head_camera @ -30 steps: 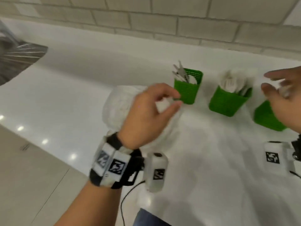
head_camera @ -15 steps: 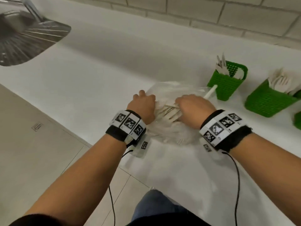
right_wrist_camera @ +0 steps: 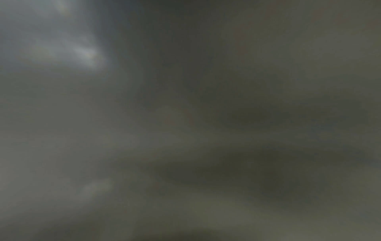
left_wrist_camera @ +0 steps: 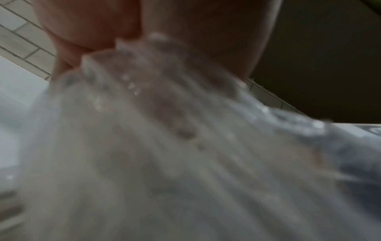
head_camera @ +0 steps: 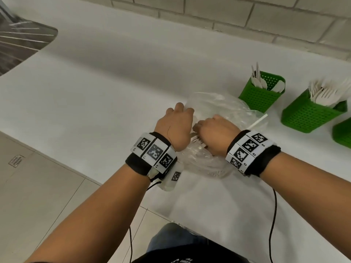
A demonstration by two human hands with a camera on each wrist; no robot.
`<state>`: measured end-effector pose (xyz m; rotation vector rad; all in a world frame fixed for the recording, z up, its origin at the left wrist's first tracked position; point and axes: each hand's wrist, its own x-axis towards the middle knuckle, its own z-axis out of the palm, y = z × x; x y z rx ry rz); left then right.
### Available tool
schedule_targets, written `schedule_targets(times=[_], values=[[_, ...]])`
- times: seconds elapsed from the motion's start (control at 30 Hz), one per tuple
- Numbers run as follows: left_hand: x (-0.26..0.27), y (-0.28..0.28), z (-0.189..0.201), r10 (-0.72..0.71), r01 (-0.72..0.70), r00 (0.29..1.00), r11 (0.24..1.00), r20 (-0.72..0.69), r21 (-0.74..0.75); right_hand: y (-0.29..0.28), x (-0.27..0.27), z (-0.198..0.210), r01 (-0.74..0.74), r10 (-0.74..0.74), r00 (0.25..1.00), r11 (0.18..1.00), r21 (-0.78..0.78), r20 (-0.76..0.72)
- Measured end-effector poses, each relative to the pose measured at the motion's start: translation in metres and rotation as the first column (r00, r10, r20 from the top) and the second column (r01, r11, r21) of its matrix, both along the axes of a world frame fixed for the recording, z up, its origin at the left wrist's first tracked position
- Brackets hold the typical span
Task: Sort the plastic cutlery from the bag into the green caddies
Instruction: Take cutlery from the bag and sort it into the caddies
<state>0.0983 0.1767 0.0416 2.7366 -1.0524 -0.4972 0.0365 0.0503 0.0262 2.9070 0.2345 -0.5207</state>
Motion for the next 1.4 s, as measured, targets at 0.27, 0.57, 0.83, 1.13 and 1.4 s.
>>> schedule_targets(times=[0.27,0.57,0.83,1.13,1.4], values=[[0.005,0.018,-0.001,-0.014,0.012,0.999,0.998,-0.041,-0.060,-0.026,-0.007,0.005,0.216,-0.223,0.975,0.950,0.225,0.006],[-0.004,0.009,0.011,-0.121,0.092,0.983,0.975,-0.139,-0.200,-0.013,-0.009,0.010,0.194,-0.205,0.978,0.952,0.236,0.024],[0.000,0.021,0.009,-0.082,0.065,0.992,0.984,-0.098,-0.168,-0.044,-0.013,0.019,0.311,-0.343,0.939,0.858,0.409,0.005],[0.012,0.017,0.012,-0.070,0.059,0.996,0.982,-0.053,-0.178,-0.062,-0.023,0.051,0.270,-0.437,0.898,0.631,0.727,0.046],[0.009,0.006,0.020,-0.063,0.042,0.991,0.984,-0.119,-0.172,-0.040,-0.009,0.049,-0.060,-0.635,0.768,0.051,0.997,0.079]])
